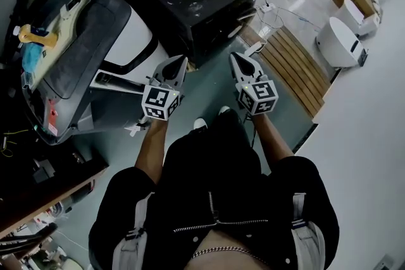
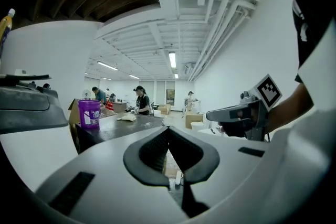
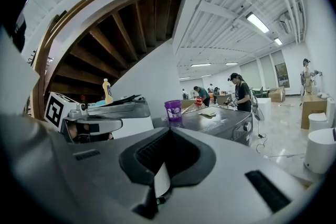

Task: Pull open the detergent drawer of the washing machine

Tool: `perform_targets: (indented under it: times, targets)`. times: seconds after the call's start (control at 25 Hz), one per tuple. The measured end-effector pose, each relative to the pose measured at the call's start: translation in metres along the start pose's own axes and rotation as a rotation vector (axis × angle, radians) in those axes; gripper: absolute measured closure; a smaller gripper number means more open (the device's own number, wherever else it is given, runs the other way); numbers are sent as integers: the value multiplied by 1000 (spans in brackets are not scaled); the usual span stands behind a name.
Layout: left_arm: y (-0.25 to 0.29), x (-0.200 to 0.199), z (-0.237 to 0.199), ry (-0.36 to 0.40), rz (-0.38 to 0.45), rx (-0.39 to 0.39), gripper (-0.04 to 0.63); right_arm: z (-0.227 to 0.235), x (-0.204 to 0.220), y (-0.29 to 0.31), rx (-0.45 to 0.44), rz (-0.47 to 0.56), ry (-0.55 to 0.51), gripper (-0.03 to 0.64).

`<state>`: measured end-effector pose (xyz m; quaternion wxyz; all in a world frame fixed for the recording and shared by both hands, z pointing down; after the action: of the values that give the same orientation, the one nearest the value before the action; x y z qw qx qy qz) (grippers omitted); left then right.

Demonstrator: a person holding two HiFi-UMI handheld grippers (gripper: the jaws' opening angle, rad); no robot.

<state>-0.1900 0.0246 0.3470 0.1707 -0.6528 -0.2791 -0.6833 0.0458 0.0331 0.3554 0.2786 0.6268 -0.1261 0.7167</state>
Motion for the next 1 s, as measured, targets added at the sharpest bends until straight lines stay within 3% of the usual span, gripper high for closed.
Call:
perform_targets:
  times: [0.6,1.0]
  targets:
    - [96,3,-17,-7,-37,47,577,66,-6,55,-37,34,43,610]
    - [157,41,-18,-58,-141,54,577,126,29,94,-95,9,236,606]
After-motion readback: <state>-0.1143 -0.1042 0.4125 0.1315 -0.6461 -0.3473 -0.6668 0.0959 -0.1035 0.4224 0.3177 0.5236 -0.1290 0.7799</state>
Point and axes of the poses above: the fingertips, and each gripper's own axes: y forward along the fingers, z to its right, x out of its underside, the point moved 8 cm from there along -y, backward along the fingers, and after that the axes turned 4 degrees about -x, right-handed, at the moved point
